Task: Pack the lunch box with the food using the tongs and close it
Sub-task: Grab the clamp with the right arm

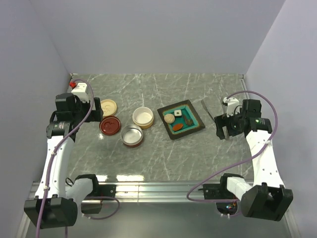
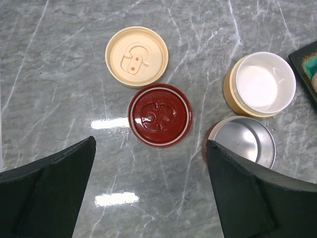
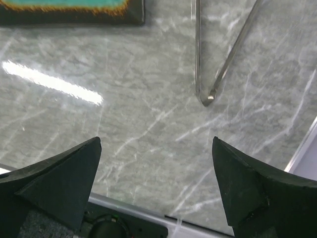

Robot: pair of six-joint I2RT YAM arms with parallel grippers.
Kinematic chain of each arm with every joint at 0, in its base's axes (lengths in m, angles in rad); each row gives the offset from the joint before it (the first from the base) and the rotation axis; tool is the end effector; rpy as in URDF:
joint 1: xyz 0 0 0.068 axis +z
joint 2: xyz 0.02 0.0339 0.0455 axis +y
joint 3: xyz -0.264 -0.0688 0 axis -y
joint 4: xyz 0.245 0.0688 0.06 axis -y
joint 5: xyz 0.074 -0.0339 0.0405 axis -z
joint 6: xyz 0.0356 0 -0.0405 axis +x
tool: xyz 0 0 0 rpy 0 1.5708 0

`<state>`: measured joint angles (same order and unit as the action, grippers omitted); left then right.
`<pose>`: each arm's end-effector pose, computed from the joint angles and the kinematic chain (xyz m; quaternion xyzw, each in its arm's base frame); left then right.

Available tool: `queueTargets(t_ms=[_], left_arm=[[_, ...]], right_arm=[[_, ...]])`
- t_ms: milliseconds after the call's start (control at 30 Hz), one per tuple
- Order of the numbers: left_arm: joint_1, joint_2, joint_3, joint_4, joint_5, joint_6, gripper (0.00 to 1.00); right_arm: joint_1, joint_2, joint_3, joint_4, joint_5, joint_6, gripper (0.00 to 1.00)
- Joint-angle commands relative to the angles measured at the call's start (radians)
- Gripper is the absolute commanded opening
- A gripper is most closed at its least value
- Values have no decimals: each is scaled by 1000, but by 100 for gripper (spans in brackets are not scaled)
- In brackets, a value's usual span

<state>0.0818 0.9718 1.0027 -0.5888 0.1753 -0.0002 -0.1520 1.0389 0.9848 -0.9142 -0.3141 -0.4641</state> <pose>0.2065 0.0107 0.3413 0.0067 0.8721 -0.0568 0.4859 0.1945 -0.0187 0.2988 -0.1924 0.9245 0.0535 0.3246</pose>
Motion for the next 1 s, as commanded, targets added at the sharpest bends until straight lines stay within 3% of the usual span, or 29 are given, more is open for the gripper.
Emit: queueTargets(t_ms=[0, 167, 633, 967], left_arm=[[-4, 19, 46, -9, 39, 29, 99], [-4, 74, 118, -39, 43, -33, 99], [-4, 114, 172, -51, 110, -89, 99], [-4, 133, 169, -55, 171, -58, 99]], right_arm=[[-1, 29, 66, -35, 49, -37, 100], [-15, 110, 124, -101, 141, -74, 100], [-101, 464, 216, -23, 257, -82, 100], [-98, 674, 272, 76, 207, -41, 100]])
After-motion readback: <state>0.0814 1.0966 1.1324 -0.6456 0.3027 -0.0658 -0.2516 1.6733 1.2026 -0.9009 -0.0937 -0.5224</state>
